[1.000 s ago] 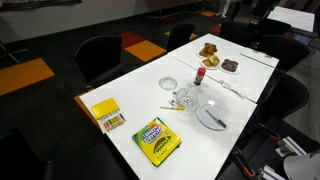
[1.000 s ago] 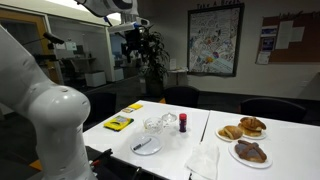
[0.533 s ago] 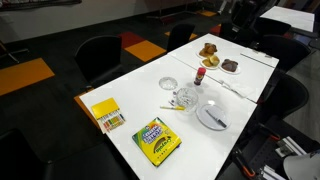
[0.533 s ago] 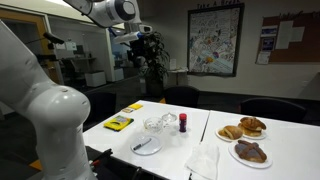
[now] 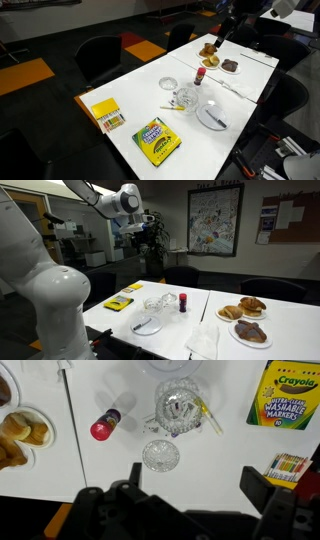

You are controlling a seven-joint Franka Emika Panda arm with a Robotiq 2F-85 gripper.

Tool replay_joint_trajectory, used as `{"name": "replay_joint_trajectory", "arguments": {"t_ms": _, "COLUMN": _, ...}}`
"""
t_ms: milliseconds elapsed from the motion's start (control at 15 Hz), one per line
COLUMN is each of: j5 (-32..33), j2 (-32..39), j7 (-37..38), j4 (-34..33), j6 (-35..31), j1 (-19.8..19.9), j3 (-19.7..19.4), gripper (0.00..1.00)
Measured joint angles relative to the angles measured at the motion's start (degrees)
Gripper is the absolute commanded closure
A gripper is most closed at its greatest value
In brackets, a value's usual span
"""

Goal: Move the marker to the right

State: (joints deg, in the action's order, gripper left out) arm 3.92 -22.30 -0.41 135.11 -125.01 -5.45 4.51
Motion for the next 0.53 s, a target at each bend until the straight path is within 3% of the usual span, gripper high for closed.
{"name": "replay_joint_trajectory", "arguments": {"t_ms": 533, "j5": 0.83, "j2": 6.35, "j7": -15.47, "j4": 0.23, "j6": -2.09, "j1": -2.44, "j3": -0.02, "gripper": 0.0}}
